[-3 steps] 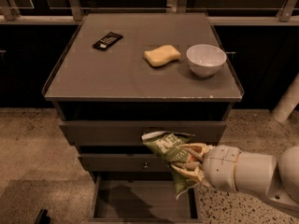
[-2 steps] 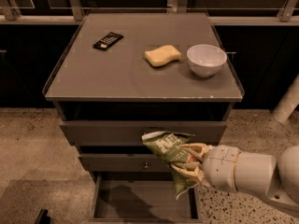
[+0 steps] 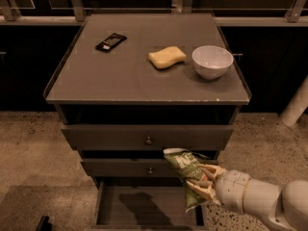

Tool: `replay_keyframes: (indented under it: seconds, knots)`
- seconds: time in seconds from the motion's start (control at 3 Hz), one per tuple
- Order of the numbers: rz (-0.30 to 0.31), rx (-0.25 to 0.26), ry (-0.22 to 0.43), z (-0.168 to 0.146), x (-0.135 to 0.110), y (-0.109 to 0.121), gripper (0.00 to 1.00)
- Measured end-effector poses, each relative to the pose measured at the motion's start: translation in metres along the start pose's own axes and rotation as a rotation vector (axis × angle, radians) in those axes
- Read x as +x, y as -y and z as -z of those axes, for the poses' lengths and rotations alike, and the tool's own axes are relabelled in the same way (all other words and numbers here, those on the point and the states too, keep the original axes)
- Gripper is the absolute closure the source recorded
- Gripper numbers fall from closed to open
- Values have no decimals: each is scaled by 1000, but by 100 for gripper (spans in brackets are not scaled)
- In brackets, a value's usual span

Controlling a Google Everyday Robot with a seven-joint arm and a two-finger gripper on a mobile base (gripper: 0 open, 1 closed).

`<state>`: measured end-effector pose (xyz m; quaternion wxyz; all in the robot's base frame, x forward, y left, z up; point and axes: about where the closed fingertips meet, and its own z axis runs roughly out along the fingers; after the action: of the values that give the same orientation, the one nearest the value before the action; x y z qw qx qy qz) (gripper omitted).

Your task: Place green jalapeno chip bag into bottom drawer

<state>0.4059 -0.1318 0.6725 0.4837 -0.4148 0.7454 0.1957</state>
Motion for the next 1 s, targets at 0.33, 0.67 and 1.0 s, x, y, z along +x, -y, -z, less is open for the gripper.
replay_keyframes:
  seconds: [0.33, 0.67, 1.0]
  knots:
    - [-109, 40, 11, -24, 70, 21, 100]
    - [-229, 64, 17, -54, 136, 32, 100]
    - [-275, 40, 33, -67, 150, 20, 100]
